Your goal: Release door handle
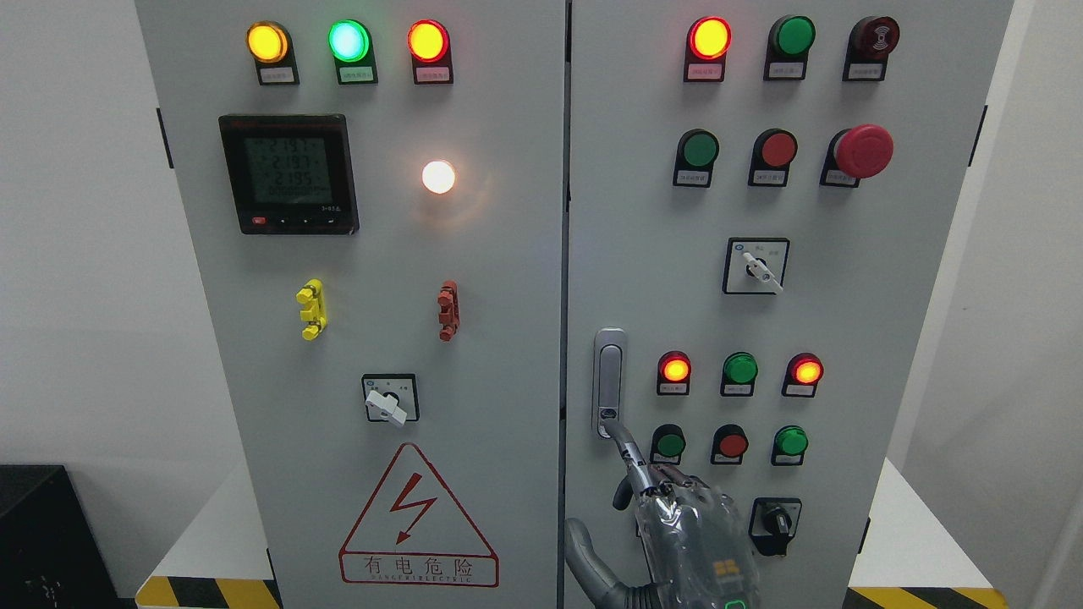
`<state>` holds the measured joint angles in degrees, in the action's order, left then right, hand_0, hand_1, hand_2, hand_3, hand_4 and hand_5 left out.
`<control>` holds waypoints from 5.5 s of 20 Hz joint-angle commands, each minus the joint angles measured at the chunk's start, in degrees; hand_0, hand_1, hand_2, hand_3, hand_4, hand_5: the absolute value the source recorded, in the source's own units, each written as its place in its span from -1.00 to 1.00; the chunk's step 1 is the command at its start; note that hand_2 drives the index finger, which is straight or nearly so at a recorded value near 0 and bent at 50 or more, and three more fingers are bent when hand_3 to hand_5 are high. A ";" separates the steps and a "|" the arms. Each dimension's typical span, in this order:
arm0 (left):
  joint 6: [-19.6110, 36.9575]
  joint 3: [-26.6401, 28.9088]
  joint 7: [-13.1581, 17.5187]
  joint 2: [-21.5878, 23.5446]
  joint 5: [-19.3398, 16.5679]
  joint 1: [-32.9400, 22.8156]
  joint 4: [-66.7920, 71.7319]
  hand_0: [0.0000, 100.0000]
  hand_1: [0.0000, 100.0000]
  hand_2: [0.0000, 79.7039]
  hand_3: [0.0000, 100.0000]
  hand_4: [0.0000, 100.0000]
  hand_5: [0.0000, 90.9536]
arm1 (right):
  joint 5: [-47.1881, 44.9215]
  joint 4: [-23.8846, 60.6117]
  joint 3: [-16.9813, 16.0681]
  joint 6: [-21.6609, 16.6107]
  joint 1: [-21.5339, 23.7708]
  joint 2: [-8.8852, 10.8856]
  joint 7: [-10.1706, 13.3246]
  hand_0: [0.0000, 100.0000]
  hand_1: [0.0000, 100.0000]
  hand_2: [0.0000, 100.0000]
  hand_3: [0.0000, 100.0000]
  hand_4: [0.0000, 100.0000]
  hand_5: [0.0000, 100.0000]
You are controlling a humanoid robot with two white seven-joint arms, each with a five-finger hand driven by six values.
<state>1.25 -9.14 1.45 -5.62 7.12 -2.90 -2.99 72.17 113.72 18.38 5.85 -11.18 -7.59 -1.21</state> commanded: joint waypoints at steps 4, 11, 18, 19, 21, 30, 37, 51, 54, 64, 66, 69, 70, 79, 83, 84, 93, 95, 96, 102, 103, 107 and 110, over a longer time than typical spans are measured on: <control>0.34 0.00 0.05 -0.01 0.00 0.00 0.00 -1.00 -1.00 -0.89 -0.79 -0.99 -1.00 | 2.71 -5.61 2.62 2.66 -3.58 -0.05 0.07 -0.06 -0.48 -1.00 0.31 0.31 0.29; 0.34 0.00 0.05 0.08 0.00 0.00 0.00 -1.00 -1.00 -0.89 -0.79 -0.99 -1.00 | 4.73 -6.05 2.89 5.57 -3.67 -0.05 -0.02 -0.08 -0.48 -1.00 0.37 0.35 0.34; 0.42 0.00 0.05 -0.01 0.00 0.00 0.00 -1.00 -1.00 -0.89 -0.79 -0.99 -1.00 | 6.05 -7.54 3.15 5.75 -3.67 -0.05 0.07 -0.10 -0.47 -1.00 0.43 0.39 0.39; 0.42 0.00 0.05 -0.01 0.00 0.00 0.00 -1.00 -1.00 -0.89 -0.79 -0.99 -1.00 | 6.05 -7.54 3.06 5.75 -3.67 -0.05 -0.02 -0.10 -0.47 -1.00 0.44 0.39 0.39; 0.42 0.00 0.05 0.08 0.00 0.00 0.00 -1.00 -1.00 -0.89 -0.79 -0.99 -1.00 | 6.22 -7.63 3.06 5.84 -3.67 -0.05 -0.02 -0.11 -0.47 -1.00 0.47 0.39 0.40; 0.34 0.00 0.05 0.08 0.00 0.00 0.00 -1.00 -1.00 -0.89 -0.79 -0.99 -1.00 | 6.75 -9.39 2.62 7.77 -4.64 -0.05 -0.11 -0.13 -0.47 -1.00 0.49 0.39 0.40; 0.34 0.00 0.05 -0.01 0.00 0.00 0.00 -1.00 -1.00 -0.89 -0.79 -0.99 -1.00 | 6.75 -9.48 2.71 9.00 -4.64 -0.05 -0.99 -0.14 -0.46 -1.00 0.50 0.40 0.40; 0.42 0.00 0.05 0.08 0.00 0.00 0.00 -1.00 -1.00 -0.89 -0.79 -0.99 -1.00 | 6.75 -9.65 1.92 9.09 -5.17 -0.05 -0.99 -0.16 -0.47 -1.00 0.50 0.40 0.41; 0.42 0.00 0.05 -0.01 0.00 0.00 0.00 -1.00 -1.00 -0.89 -0.79 -0.99 -1.00 | 6.75 -9.92 1.66 9.09 -5.25 -0.05 -0.99 -0.17 -0.47 -1.00 0.50 0.40 0.41; 0.34 0.00 0.05 -0.01 0.00 0.00 0.00 -1.00 -1.00 -0.89 -0.79 -0.99 -1.00 | 6.75 -10.00 0.95 9.09 -5.25 -0.05 -1.07 -0.18 -0.47 -1.00 0.50 0.40 0.42; 0.34 0.00 0.05 -0.01 0.00 0.00 0.00 -1.00 -1.00 -0.89 -0.79 -0.99 -1.00 | 6.75 -10.09 0.87 9.09 -5.25 -0.05 -1.07 -0.18 -0.47 -1.00 0.50 0.40 0.42; 0.34 0.00 0.05 0.08 0.00 0.00 0.00 -1.00 -1.00 -0.89 -0.79 -0.99 -1.00 | 6.75 -10.36 0.87 9.09 -5.34 -0.05 -1.60 -0.18 -0.47 -1.00 0.50 0.40 0.42; 0.34 0.00 0.05 -0.01 0.00 0.00 0.00 -1.00 -1.00 -0.89 -0.79 -0.99 -1.00 | 6.75 -10.53 0.87 9.09 -5.43 -0.05 -1.77 -0.18 -0.47 -1.00 0.50 0.40 0.42; 0.34 0.00 0.05 0.08 0.00 0.00 0.00 -1.00 -1.00 -0.89 -0.79 -0.99 -1.00 | 6.75 -10.88 0.87 9.27 -6.13 -0.05 -2.04 -0.18 -0.47 -1.00 0.50 0.40 0.42; 0.42 0.00 0.05 -0.01 0.00 0.00 0.00 -1.00 -1.00 -0.89 -0.79 -0.99 -1.00 | 6.75 -10.80 0.95 9.27 -6.05 -0.05 -2.04 -0.18 -0.47 -1.00 0.51 0.39 0.42; 0.42 0.00 0.05 -0.01 0.00 0.00 0.00 -1.00 -1.00 -0.89 -0.79 -0.99 -1.00 | 6.66 -10.80 0.95 9.27 -5.96 -0.05 -2.04 -0.18 -0.47 -1.00 0.51 0.40 0.42; 0.42 0.00 0.05 -0.01 0.00 0.00 0.00 -1.00 -1.00 -0.89 -0.79 -0.99 -1.00 | 6.58 -10.88 1.48 9.18 -5.78 -0.05 -2.13 -0.18 -0.47 -1.00 0.52 0.40 0.41; 0.42 0.00 0.05 -0.01 0.00 0.00 0.00 -1.00 -1.00 -0.89 -0.79 -0.99 -1.00 | 6.58 -11.15 1.48 9.18 -5.78 -0.05 -2.13 -0.18 -0.47 -1.00 0.52 0.39 0.41; 0.34 0.00 0.05 0.08 0.00 0.00 0.00 -1.00 -1.00 -0.89 -0.79 -0.99 -1.00 | 6.58 -11.15 1.48 9.18 -5.78 -0.05 -2.13 -0.17 -0.47 -1.00 0.52 0.40 0.41; 0.34 0.00 0.05 -0.01 0.00 0.00 0.00 -1.00 -1.00 -0.89 -0.79 -0.99 -1.00 | 6.66 -11.24 1.48 9.18 -5.61 -0.05 -3.09 -0.18 -0.47 -1.00 0.53 0.40 0.43; 0.42 0.00 0.05 0.08 0.00 0.00 0.00 -1.00 -1.00 -0.89 -0.79 -0.99 -1.00 | 6.66 -11.24 1.48 9.18 -5.61 -0.05 -3.97 -0.18 -0.47 -1.00 0.53 0.40 0.43; 0.42 0.00 0.05 0.08 0.00 0.00 0.00 -1.00 -1.00 -0.89 -0.79 -0.99 -1.00 | 6.66 -11.24 1.48 9.18 -5.52 -0.05 -4.15 -0.18 -0.47 -1.00 0.53 0.40 0.43; 0.42 0.00 0.05 -0.01 0.00 0.00 0.00 -1.00 -1.00 -0.89 -0.79 -0.99 -1.00 | 6.58 -11.24 1.48 9.18 -5.34 -0.05 -4.15 -0.18 -0.47 -1.00 0.53 0.40 0.43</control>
<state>1.63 -9.14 1.50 -5.59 7.12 -2.90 -2.99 78.82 104.41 19.80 15.12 -16.75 -7.65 -5.26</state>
